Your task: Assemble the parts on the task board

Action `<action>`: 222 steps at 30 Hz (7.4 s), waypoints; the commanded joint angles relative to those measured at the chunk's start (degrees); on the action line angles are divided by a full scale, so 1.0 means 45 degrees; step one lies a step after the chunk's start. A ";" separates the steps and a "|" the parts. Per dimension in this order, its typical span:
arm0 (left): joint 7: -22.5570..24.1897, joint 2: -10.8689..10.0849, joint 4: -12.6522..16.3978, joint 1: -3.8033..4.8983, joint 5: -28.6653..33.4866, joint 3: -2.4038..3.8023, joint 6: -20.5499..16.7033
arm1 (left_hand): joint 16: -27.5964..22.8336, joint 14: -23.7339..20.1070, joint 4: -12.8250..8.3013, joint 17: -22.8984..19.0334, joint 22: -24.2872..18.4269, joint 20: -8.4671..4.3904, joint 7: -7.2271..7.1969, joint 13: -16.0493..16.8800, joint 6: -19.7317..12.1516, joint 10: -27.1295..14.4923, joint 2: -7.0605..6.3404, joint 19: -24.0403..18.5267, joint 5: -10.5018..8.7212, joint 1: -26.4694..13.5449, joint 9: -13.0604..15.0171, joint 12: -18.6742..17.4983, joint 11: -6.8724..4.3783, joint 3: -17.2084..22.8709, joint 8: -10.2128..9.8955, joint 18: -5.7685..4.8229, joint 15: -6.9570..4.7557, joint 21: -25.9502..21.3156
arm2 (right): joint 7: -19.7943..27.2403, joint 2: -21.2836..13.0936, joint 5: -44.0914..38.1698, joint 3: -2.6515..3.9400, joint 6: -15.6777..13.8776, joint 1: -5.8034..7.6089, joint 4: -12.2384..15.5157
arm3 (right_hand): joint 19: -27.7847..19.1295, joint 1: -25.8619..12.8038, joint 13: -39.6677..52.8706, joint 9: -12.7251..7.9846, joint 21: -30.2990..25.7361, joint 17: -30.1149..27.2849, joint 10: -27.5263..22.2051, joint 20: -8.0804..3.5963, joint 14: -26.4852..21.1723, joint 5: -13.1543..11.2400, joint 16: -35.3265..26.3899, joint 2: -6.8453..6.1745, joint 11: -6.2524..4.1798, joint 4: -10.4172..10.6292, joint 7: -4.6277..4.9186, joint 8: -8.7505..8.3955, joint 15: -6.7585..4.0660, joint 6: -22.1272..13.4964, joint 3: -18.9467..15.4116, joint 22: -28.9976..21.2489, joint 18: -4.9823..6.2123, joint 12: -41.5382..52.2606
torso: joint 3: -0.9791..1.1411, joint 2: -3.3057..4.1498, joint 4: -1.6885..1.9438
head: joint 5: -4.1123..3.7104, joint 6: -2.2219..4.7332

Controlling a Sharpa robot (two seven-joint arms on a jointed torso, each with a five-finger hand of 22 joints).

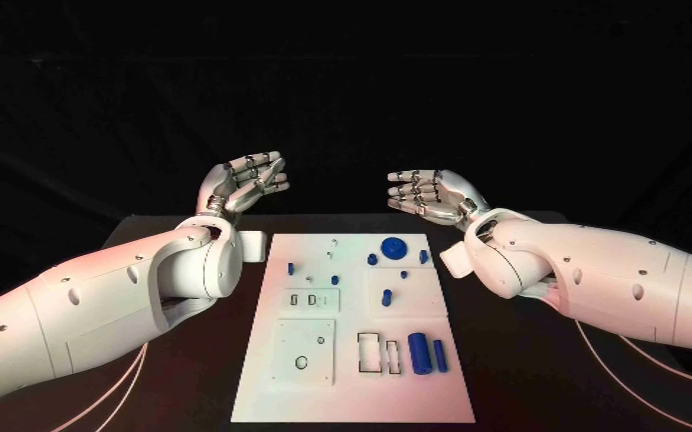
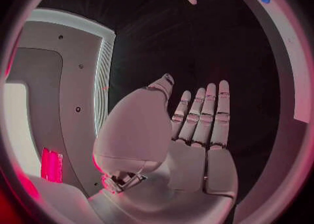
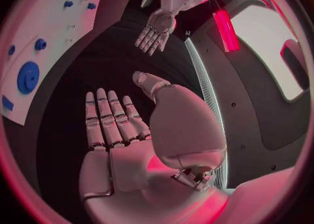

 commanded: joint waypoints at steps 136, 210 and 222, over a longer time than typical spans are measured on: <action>-0.2169 -0.2116 0.2763 0.0535 -0.0860 0.0014 0.3407 | 0.1459 0.3031 -0.0083 0.2147 0.0442 -0.1142 0.0414 0.0000 0.1463 0.2658 -0.0855 0.2499 0.0058 -0.0218 0.0104 -0.0558 -0.0772 0.1535 0.0175 0.0025 -0.1027 0.1632 | -0.6298 0.2918 -1.4922 0.0285 -0.0423 0.0851 -0.1847 | 0.9846 0.1006 0.0609 0.2360 1.4415 1.4222 0.6170 -0.2356 0.9993 -0.0894 1.5631 -0.1280 -0.2038 0.1423 -0.0363 0.1219 -0.2728 0.5576 0.1722 1.3252 -0.0477 -0.0136 | -0.0390 0.2418 0.0675 | -0.0390 0.0191; -0.1903 -0.2569 0.1264 0.0822 -0.0687 0.0017 0.4430 | 0.0177 0.1124 -0.0205 0.2204 -0.0246 -0.0463 0.0685 -0.0006 0.1083 0.1862 -0.0979 0.0621 0.0052 -0.0445 0.0000 -0.0642 -0.0387 0.1621 -0.0161 -0.0080 -0.0409 0.0394 | -0.6246 -0.0290 -1.2398 0.0352 -0.0499 0.1064 0.0300 | 0.9613 0.0548 0.3386 0.2822 1.3881 1.3708 0.7450 -0.2611 0.9859 -0.0460 1.5795 -0.2024 -0.2430 0.2330 -0.0424 0.0704 -0.3023 0.3512 -0.1240 1.3076 -0.0387 0.3785 | -0.0285 0.2308 0.0474 | -0.0360 0.0140; -0.1734 -0.2576 0.1062 0.0849 -0.0698 0.0017 0.4188 | -0.0412 0.0562 -0.0111 0.2057 -0.0466 -0.0141 0.0752 -0.0008 0.1042 0.1695 -0.0992 0.0248 0.0041 -0.0676 -0.0012 -0.0645 -0.0290 0.1363 -0.0216 0.0039 -0.0226 0.0006 | -0.6806 -0.0863 -1.1547 0.0345 0.1132 0.1110 0.0281 | 1.0854 0.1236 1.7677 0.3611 1.5281 1.7571 0.9302 -0.2384 1.0601 0.0088 1.7804 -0.1265 -0.2116 0.4085 -0.0198 0.2756 -0.2737 0.1987 -0.5035 1.5286 -0.0809 1.7726 | -0.0257 0.2293 0.0461 | -0.0452 0.0049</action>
